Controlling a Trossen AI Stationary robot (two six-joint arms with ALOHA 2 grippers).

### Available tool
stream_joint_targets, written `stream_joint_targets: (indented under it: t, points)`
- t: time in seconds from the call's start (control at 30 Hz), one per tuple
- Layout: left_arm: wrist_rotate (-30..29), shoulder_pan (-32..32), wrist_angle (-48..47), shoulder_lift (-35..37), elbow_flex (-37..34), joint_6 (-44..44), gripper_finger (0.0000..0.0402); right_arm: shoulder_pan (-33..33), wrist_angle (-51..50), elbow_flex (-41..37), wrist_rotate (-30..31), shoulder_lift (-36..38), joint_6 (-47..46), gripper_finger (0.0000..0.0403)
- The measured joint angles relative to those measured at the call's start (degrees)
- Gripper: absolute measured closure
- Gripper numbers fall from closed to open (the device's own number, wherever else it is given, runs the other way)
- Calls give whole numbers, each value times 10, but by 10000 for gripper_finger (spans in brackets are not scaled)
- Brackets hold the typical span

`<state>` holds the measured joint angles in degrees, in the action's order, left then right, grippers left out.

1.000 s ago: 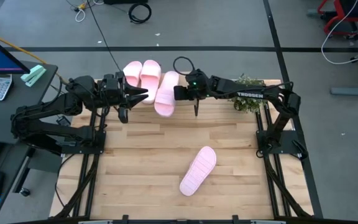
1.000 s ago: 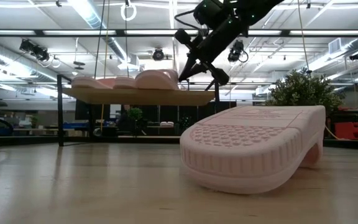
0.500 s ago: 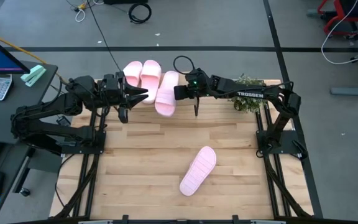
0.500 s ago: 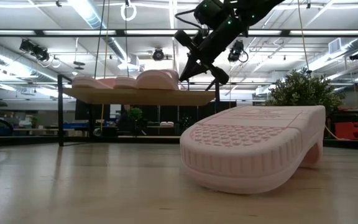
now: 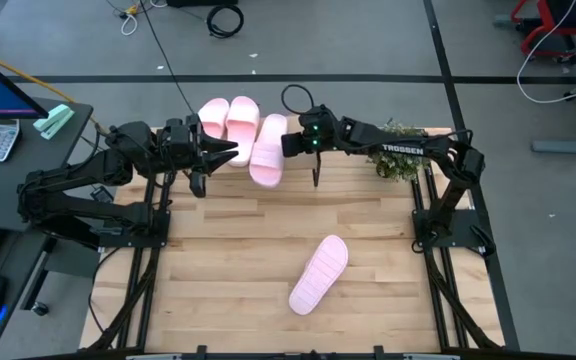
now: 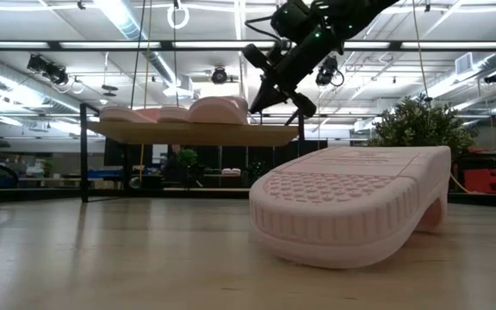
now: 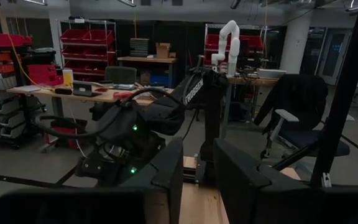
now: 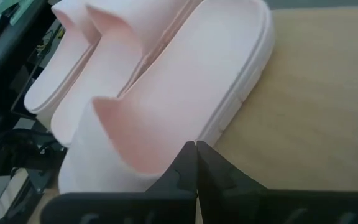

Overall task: Pick and place slides into the shelf
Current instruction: Put the pink slides on the shelf

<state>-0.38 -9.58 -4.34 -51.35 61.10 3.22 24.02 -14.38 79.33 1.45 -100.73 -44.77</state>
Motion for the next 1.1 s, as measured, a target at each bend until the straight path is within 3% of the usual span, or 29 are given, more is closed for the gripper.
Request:
stream_joint_targets:
  t: [0.47,0.7,0.9,1.1]
  points:
    - [0,0,0,0,0,2,304,32,-1,0,11,0,53,403]
    - [0,0,0,0,0,1,307,33,-1,0,10,-1,130,403]
    - [0,0,-6,0,0,4,303,29,-4,0,-26,7,176,396]
    - [0,0,-37,0,0,29,305,23,-27,0,-55,59,195,369]
